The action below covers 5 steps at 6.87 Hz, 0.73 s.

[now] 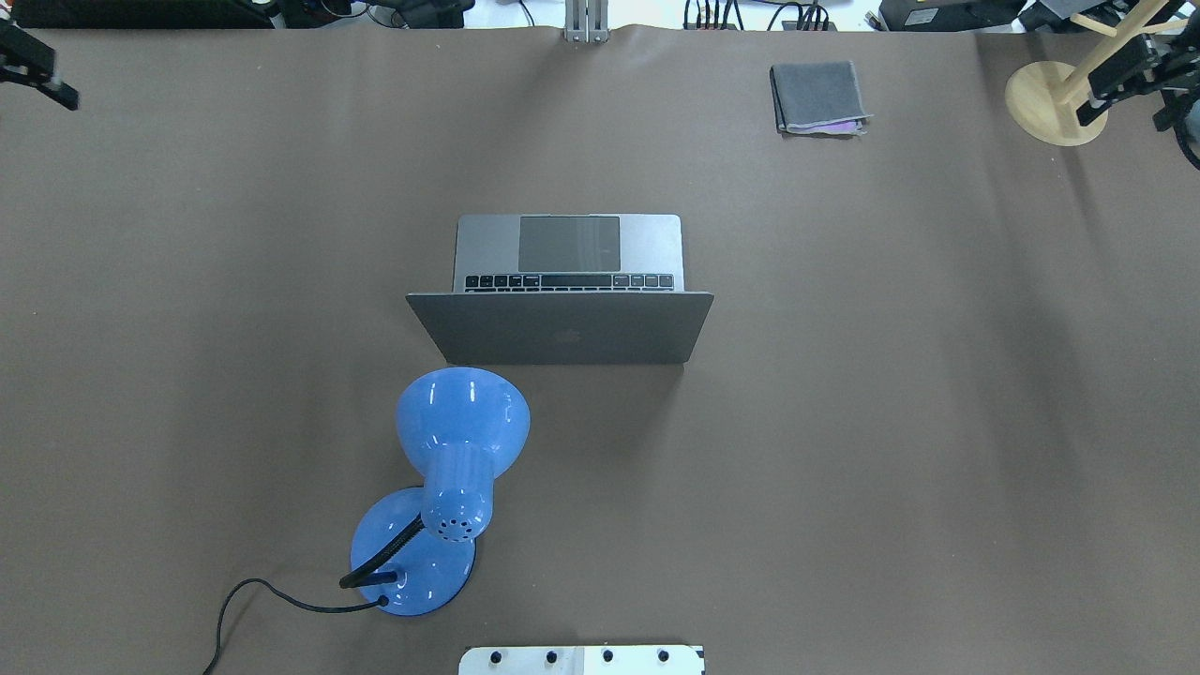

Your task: Close laptop

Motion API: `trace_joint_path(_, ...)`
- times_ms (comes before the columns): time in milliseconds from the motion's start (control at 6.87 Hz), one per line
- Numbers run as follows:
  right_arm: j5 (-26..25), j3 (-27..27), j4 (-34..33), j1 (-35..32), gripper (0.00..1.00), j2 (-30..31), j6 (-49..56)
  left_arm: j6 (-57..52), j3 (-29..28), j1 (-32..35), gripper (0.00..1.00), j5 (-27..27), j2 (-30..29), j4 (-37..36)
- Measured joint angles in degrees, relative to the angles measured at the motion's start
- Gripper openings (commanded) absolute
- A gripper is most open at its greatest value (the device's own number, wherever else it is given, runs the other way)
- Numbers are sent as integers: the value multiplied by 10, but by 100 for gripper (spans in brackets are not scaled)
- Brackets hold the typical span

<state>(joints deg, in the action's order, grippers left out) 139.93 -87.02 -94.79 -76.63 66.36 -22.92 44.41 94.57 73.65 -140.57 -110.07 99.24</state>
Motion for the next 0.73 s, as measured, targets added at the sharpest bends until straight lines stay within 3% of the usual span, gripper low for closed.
trace_joint_path(146, 15, -6, 10, 18, 82, -10, -38, 87, 2, -35, 97, -1, -14, 53)
trace_joint_path(291, 22, -14, 41, 38, 67, -12, -80, 156, 7, -60, 85, -2, -25, 91)
trace_joint_path(437, 26, -25, 88, 62, 49, -11, -145, 198, 17, -75, 56, -5, -31, 107)
trace_joint_path(583, 39, -37, 141, 88, 24, -10, -217, 230, 30, -85, 20, -16, -36, 113)
trace_joint_path(728, 60, -53, 180, 109, 1, -9, -280, 262, 43, -93, 0, -32, -40, 115)
